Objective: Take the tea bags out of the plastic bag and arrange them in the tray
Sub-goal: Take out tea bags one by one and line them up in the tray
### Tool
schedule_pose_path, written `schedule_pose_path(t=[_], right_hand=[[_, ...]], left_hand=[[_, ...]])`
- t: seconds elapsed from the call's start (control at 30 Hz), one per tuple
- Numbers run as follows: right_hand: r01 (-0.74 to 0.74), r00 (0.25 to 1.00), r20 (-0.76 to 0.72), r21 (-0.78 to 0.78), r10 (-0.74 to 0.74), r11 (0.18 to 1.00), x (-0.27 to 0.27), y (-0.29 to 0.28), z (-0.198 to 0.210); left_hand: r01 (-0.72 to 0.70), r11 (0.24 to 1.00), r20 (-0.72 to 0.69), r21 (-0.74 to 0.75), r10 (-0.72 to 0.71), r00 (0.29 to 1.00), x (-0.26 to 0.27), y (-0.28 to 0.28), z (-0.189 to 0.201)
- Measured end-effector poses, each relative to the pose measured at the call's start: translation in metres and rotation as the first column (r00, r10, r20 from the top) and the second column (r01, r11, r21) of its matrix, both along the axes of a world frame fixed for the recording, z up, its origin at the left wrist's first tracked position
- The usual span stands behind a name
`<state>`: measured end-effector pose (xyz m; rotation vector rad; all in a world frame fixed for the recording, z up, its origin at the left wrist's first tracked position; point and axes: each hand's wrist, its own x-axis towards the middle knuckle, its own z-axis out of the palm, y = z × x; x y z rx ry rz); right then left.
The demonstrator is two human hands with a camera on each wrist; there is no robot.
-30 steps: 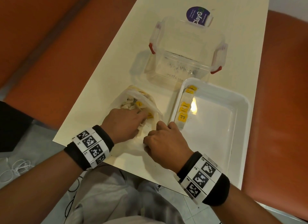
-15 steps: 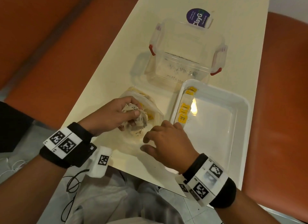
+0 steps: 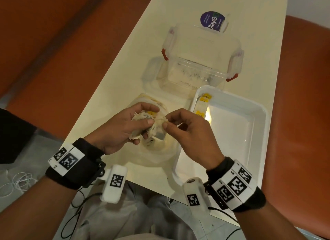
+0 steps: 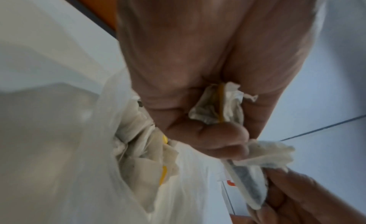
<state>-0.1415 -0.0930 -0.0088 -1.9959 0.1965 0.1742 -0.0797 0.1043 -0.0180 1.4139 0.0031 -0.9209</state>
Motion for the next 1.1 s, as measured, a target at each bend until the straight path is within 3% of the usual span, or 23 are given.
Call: schedule_pose_path(t=[0.1, 0.23, 0.4, 0.47, 0.63, 0.73, 0.87, 1.1], right_hand=[[0.036, 0.999, -0.024, 0.140, -0.033, 0.990, -0.001, 0.000, 0.004], [0.043, 0.999, 0.027, 0.141, -0.048, 0.989, -0.002, -0.003, 0.006], [0.021, 0.999, -0.040, 0.274, -0.011, 0.962, -0.003, -0.011, 0.014], [0.020, 0.998, -0.055, 0.341, -0.002, 0.940, -0.003, -0.013, 0.018], [-0.008, 0.999, -0.041, 0.365, 0.025, 0.931, -0.005, -0.016, 0.026], [-0.046, 0.997, -0.037, 0.368, 0.064, 0.929, -0.006, -0.021, 0.029], [-0.038, 0.993, -0.088, 0.343, 0.073, 0.939, -0.007, -0.035, 0.030], [0.135, 0.981, -0.183, 0.365, -0.072, 0.921, -0.013, -0.046, 0.031]], left_hand=[[-0.072, 0.997, -0.021, -0.030, 0.071, 0.997, -0.002, 0.001, 0.002], [-0.164, 0.986, -0.093, -0.037, 0.160, 0.983, -0.001, 0.005, 0.002], [-0.228, 0.942, -0.294, -0.246, 0.151, 0.944, 0.001, 0.011, 0.007], [-0.180, 0.946, -0.260, -0.269, 0.109, 0.959, 0.003, 0.011, 0.012], [0.026, 0.999, -0.072, 0.032, -0.024, 0.997, -0.005, -0.012, 0.017], [0.112, 0.994, -0.063, 0.018, -0.111, 0.992, -0.013, -0.026, 0.014], [0.079, 0.996, -0.056, -0.039, -0.081, 0.995, -0.018, -0.036, 0.011], [-0.082, 0.993, -0.031, -0.083, 0.079, 0.996, -0.025, -0.050, 0.005]])
